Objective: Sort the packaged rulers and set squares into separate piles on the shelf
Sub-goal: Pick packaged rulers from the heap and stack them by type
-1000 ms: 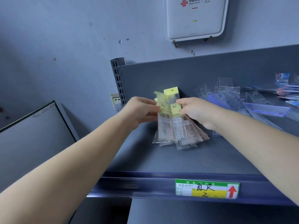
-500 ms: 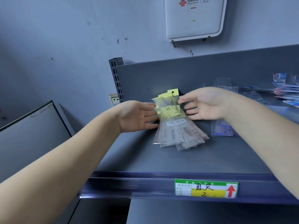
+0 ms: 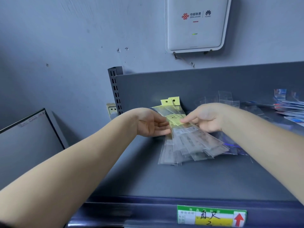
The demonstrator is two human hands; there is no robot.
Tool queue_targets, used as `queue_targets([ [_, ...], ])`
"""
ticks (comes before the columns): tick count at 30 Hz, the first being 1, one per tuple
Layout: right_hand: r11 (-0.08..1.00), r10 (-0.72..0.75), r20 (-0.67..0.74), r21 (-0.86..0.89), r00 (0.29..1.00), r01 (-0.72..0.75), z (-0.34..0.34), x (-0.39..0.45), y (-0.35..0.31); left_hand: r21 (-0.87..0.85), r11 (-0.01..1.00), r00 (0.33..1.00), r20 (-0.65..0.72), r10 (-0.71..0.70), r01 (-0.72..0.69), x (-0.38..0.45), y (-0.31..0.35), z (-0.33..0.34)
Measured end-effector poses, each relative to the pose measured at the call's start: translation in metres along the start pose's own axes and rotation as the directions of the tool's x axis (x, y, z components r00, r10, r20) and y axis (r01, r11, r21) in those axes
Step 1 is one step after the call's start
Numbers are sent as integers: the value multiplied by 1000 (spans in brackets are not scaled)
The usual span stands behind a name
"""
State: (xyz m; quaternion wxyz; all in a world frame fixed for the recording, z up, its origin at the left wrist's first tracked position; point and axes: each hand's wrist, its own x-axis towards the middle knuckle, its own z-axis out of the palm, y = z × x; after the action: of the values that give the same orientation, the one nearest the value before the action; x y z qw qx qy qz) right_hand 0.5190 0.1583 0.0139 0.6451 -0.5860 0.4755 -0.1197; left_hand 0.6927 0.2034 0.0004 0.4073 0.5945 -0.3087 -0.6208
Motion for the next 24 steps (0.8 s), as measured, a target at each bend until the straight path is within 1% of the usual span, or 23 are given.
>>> queue_targets([
  [3,999,-19,-23,-31,1000,18,2,5,-1,147,989,999,-35,-9,14,4,3,-1],
  [6,995,-85,-62,-49,994,82,4,11,0,245,969,996,-77,50,-30,6,7,-5],
  [9,989,-147,-50,23,988,148,3,15,-1,250,967,995,-62,73,-56,4,14,-10],
  [13,986,-123,-35,113,992,126,0,17,1,146,989,999,39,33,-39,-2,14,-13],
  [17,975,-135,-36,176,990,139,2,20,5,47,998,999,11,37,-38,7,10,-14],
  [18,971,-144,-37,189,989,148,3,21,6,64,997,999,10,41,-41,9,9,-13],
  [21,963,-191,-50,185,980,197,6,22,7,209,976,998,-9,66,-62,12,7,-7],
  [22,959,-208,-64,183,976,216,7,24,8,229,971,997,-25,79,-71,13,6,-4],
  [24,953,-250,-80,158,965,260,8,23,9,212,972,992,-42,116,-105,14,5,-2],
])
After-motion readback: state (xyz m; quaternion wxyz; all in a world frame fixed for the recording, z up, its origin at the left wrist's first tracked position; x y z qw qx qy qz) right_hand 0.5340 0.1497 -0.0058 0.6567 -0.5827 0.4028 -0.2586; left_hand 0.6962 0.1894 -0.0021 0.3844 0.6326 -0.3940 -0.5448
